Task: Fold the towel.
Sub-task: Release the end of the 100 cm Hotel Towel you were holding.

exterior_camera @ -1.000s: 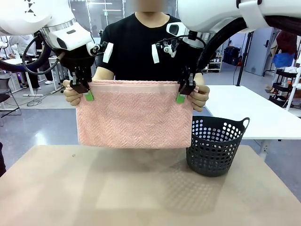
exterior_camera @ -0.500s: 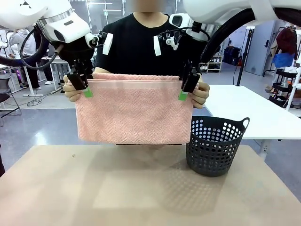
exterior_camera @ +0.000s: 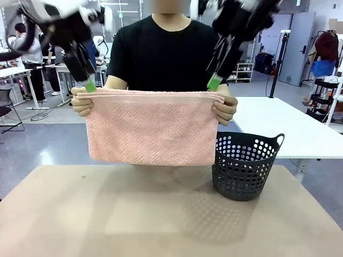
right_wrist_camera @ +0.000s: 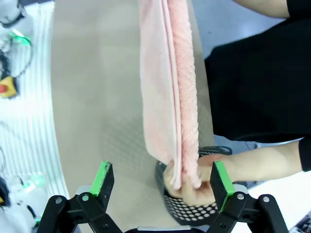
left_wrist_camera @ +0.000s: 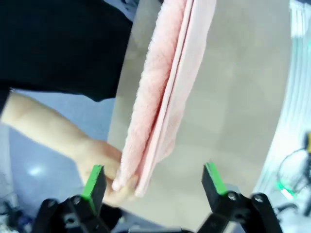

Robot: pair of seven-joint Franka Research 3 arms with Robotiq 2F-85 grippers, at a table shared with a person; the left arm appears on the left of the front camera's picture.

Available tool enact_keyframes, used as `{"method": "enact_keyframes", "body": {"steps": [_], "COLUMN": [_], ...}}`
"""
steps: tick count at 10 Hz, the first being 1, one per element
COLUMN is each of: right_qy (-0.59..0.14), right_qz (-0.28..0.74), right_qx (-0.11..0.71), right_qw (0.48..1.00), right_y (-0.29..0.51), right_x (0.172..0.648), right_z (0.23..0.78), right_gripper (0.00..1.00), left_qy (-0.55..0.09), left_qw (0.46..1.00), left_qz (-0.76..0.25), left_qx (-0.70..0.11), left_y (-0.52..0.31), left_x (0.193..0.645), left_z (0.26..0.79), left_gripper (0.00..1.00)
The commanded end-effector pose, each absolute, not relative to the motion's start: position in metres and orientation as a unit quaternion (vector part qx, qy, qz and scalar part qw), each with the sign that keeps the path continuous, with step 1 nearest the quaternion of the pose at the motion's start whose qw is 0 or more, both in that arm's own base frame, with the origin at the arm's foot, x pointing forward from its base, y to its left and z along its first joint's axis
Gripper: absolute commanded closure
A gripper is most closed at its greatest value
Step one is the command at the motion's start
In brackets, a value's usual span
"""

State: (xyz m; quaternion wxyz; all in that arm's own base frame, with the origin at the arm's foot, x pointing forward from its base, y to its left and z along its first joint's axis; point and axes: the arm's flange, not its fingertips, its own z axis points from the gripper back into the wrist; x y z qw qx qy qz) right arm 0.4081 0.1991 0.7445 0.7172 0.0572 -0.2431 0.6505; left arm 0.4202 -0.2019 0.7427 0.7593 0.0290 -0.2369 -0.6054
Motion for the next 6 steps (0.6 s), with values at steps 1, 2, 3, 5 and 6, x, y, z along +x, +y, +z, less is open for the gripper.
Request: {"method": "enact_keyframes", "body": {"steps": [1,2,3,5,6], "right_qy": [-0.222,-0.225,-0.227,-0.238,-0.237], "right_qz": [0.572,0.489,0.429,0.328,0.298], "right_qx": [0.105,0.095,0.069,0.042,0.036], "right_qw": [0.783,0.838,0.871,0.914,0.924], "right_y": [0.164,0.139,0.121,0.095,0.085], "right_x": [0.394,0.385,0.376,0.353,0.341], "right_z": [0.764,0.770,0.771,0.777,0.778], "right_gripper": [0.00,0.00,0.00,0.00,0.00], "left_qy": [-0.231,-0.208,-0.200,-0.217,-0.211], "left_qw": [0.826,0.864,0.888,0.929,0.938], "left_qz": [-0.513,-0.459,-0.411,-0.276,-0.248], "left_qx": [-0.022,0.008,0.042,0.114,0.119], "left_y": [-0.170,-0.150,-0.134,-0.104,-0.092], "left_x": [0.402,0.386,0.373,0.348,0.337], "left_z": [0.766,0.774,0.779,0.792,0.794], "left_gripper": [0.00,0.00,0.00,0.00,0.00]}}
